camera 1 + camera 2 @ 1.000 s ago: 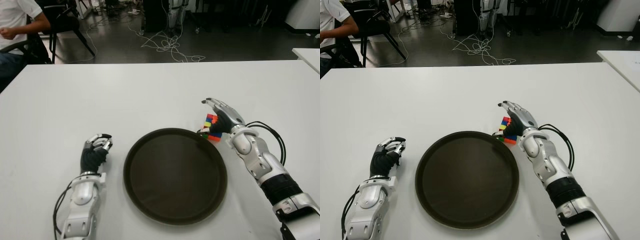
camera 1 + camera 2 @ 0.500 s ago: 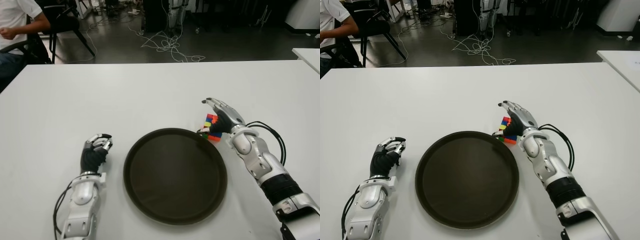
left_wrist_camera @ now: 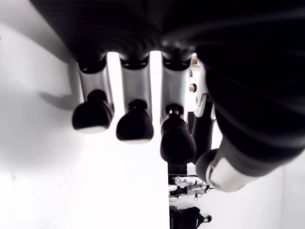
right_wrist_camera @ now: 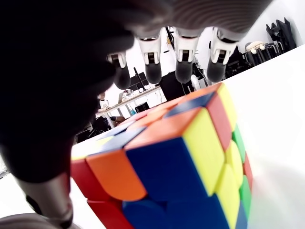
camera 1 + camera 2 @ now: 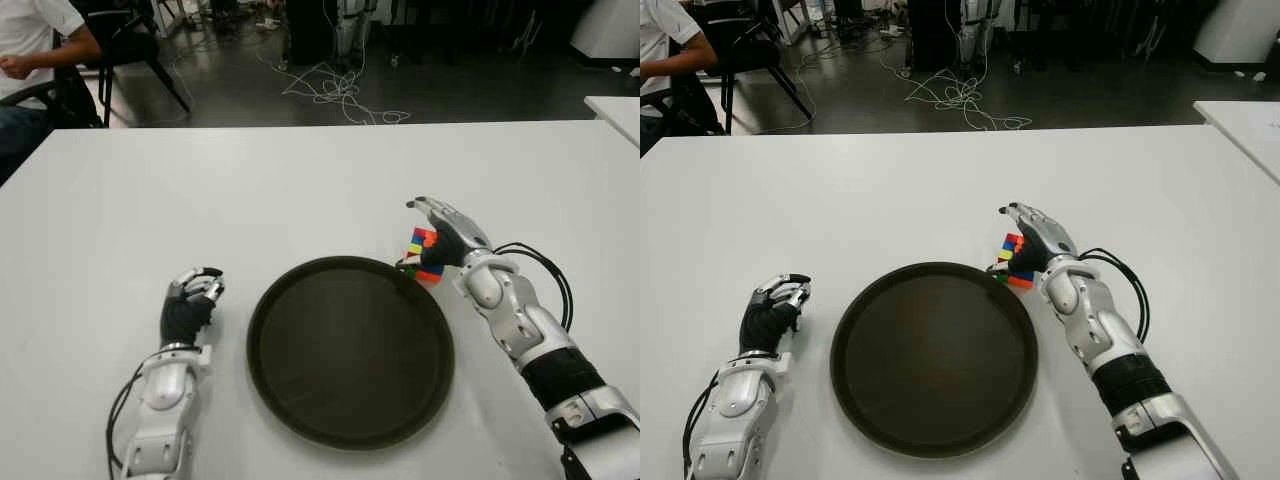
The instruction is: Pick up the Rubik's Cube and put it in the plate
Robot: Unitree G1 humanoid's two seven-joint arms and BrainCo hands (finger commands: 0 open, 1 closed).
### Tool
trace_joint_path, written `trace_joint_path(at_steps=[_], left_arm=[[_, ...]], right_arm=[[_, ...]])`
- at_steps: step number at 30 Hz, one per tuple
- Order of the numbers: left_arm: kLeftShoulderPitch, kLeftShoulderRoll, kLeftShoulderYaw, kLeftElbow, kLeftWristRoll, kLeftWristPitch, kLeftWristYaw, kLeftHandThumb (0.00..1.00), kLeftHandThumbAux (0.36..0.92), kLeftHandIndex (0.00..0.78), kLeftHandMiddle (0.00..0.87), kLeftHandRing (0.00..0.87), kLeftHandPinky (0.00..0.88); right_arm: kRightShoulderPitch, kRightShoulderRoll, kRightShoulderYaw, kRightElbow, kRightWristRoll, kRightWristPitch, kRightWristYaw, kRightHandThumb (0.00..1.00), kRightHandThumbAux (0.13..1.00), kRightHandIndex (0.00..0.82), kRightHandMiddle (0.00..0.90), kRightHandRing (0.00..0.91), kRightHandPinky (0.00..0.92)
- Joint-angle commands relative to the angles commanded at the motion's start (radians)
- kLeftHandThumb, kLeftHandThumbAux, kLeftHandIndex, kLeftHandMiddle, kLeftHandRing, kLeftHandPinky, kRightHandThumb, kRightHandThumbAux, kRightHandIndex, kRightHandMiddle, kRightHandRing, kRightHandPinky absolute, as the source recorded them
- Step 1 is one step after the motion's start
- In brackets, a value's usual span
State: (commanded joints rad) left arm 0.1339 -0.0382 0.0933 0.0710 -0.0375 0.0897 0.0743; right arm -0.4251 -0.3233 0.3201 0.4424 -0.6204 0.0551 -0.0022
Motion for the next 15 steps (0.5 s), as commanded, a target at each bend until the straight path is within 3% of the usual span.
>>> trace_joint_path(at_steps=[15], left_arm=[[-0.001, 0.008, -0.005, 0.004, 0.016, -0.001, 0.003, 0.71, 0.705, 0.444, 0.811, 0.819, 0.816]], right_arm=[[0.005, -0.006, -0.008, 0.003, 0.006, 0.007, -0.001, 0.0, 0.773, 0.0, 0.0, 0.0, 0.0]])
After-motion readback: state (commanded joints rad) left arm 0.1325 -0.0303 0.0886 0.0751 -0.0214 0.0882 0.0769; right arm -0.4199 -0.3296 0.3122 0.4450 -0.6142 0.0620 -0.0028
